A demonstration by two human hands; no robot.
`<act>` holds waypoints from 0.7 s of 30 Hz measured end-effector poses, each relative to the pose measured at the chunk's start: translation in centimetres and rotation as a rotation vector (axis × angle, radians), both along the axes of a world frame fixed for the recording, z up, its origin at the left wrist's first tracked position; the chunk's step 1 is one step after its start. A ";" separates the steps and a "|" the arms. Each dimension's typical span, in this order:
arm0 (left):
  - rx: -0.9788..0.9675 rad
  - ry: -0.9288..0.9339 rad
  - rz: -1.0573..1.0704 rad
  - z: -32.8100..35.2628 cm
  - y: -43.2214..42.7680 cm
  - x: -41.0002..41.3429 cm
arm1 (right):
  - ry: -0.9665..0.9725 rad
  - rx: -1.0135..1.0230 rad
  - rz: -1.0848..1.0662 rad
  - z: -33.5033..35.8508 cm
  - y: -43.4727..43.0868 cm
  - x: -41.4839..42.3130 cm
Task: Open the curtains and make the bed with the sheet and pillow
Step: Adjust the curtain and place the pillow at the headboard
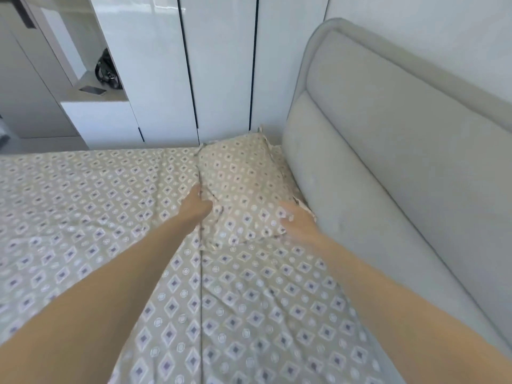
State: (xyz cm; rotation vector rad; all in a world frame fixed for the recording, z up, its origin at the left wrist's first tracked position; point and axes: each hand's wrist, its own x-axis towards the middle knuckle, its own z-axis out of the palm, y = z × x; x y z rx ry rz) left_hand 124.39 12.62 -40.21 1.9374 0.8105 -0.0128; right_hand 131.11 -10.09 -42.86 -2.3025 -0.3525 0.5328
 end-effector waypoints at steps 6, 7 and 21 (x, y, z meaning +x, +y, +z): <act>-0.024 0.013 -0.053 1.9 -1.9 -1.3 | 0.081 0.019 -0.019 1.5 -0.1 -2.0; -0.020 0.005 -0.057 2.3 -2.3 -1.5 | 0.066 0.024 -0.024 2.0 -0.1 -2.3; -0.006 -0.123 -0.126 8.0 -7.4 -15.6 | -0.044 0.108 -0.152 9.0 -3.1 -17.2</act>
